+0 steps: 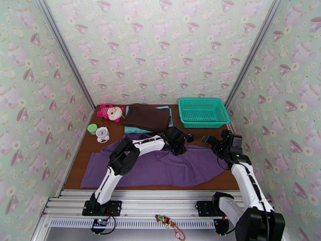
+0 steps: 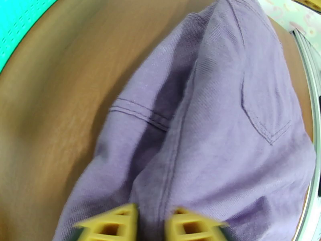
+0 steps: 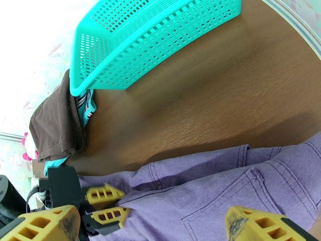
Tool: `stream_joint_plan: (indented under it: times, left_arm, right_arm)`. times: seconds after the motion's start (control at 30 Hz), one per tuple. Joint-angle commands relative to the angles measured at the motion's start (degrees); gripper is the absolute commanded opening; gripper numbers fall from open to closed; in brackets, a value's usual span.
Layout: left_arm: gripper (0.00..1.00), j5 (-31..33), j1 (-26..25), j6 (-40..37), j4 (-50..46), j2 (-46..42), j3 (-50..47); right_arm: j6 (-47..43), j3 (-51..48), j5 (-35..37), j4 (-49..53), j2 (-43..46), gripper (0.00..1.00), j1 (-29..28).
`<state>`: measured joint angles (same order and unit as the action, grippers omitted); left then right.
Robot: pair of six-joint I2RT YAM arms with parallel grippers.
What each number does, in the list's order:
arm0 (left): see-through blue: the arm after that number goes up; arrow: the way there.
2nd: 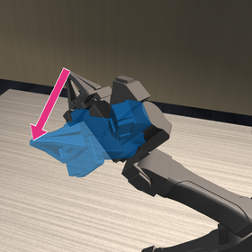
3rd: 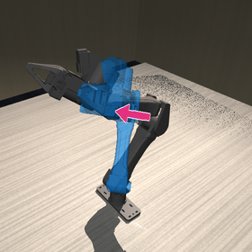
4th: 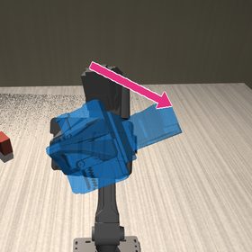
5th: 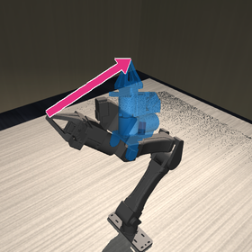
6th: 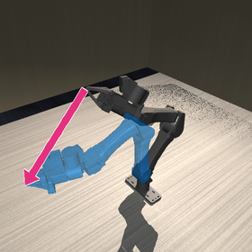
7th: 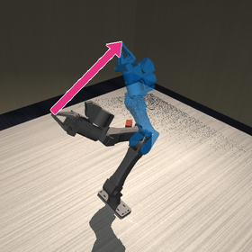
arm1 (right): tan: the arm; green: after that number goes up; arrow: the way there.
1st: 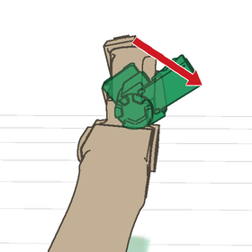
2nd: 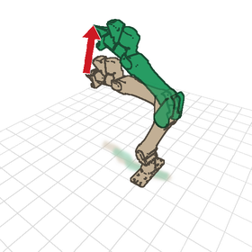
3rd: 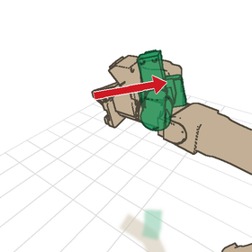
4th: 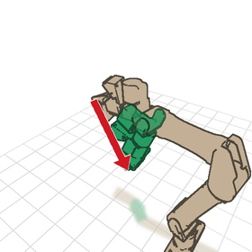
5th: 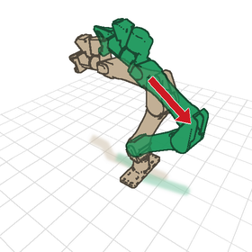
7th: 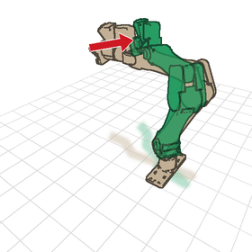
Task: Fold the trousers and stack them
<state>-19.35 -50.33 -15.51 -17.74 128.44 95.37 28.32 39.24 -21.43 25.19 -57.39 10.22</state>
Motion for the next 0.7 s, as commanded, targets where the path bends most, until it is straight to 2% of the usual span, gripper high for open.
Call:
stream_joint_plan:
  times: [0.0, 0.07, 0.23, 0.3, 0.37, 0.43, 0.5, 0.6, 0.67]
  left_arm:
    - [0.0, 0.6, -1.9, 0.7, 5.4, -7.6, -4.8]
    - [0.0, 4.3, -4.1, 0.4, 8.0, -11.8, -8.9]
    - [0.0, 25.9, -15.9, -5.1, 16.1, -21.2, -22.4]
    - [0.02, 31.2, -20.9, -6.8, 19.6, -22.7, -27.5]
    - [0.26, 33.6, -25.2, -7.1, 21.2, -22.8, -31.0]
    - [0.32, 34.2, -28.9, -6.0, 22.5, -22.2, -33.8]
    - [0.45, 33.5, -31.3, -4.0, 26.1, -22.1, -37.5]
    - [0.58, 31.5, -32.6, -0.9, 32.6, -23.6, -43.3]
    - [0.71, 31.0, -32.6, 0.7, 36.2, -25.3, -46.0]
  right_arm:
    - [0.6, -0.9, 0.7, 1.2, 1.4, 0.99, 0.2]
    - [1.3, -1.3, 2.2, 1.2, 1.9, 0.99, 0.4]
    - [4.5, -2.1, 6.0, 1.5, 2.5, 0.99, 1.2]
    - [5.7, -1.6, 8.4, 3.3, 3.3, 1.0, 1.4]
    - [5.8, -0.8, 9.7, 5.1, 4.5, 1.0, 1.5]
    - [5.5, -0.3, 9.6, 6.3, 6.6, 1.0, 1.5]
    - [5.8, 0.0, 9.5, 7.5, 9.7, 0.99, 1.4]
    - [6.1, 0.2, 7.6, 8.4, 10.4, 0.99, 1.3]
    - [5.1, 0.8, 6.2, 9.1, 8.8, 0.99, 0.3]
